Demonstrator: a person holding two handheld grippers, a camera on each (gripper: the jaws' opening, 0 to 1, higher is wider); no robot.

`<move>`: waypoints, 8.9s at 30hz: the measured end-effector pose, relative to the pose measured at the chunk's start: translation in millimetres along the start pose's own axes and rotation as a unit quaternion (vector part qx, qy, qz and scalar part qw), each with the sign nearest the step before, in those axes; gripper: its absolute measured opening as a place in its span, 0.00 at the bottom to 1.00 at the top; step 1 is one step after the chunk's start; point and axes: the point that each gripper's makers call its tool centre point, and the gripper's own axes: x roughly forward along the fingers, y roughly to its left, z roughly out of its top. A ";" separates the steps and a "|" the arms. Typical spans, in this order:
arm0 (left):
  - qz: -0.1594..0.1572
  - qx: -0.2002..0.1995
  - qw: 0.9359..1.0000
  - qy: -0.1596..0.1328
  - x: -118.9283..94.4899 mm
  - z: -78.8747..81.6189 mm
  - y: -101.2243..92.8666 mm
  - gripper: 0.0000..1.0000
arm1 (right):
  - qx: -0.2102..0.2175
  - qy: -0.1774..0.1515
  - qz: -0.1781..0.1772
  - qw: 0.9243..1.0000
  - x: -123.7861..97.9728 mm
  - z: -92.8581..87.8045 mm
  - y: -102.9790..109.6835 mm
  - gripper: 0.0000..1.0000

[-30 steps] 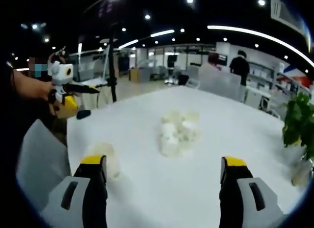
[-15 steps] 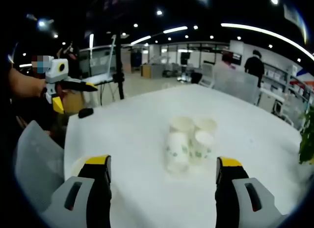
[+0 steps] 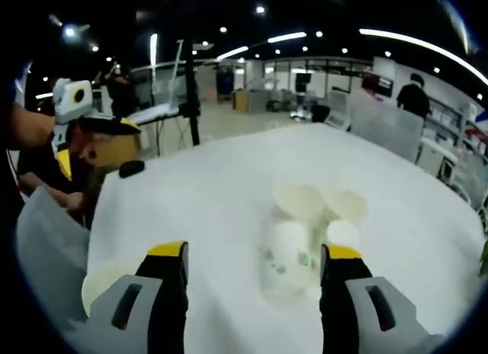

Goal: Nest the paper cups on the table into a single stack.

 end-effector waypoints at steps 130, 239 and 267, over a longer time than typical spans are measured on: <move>-0.029 -0.027 0.999 -0.006 10.9 12.9 -14.7 0.98 | 0.058 -0.191 -0.123 0.972 -44.8 104.6 -65.5 0.39; -0.042 -0.027 0.998 -0.041 -23.1 -16.7 -34.3 0.98 | 0.018 -0.220 0.033 0.975 -122.0 60.3 124.8 0.40; -0.042 -0.031 0.998 -0.038 -23.2 -20.5 -36.8 0.98 | 0.025 -0.177 0.027 0.983 -82.4 5.0 134.3 0.40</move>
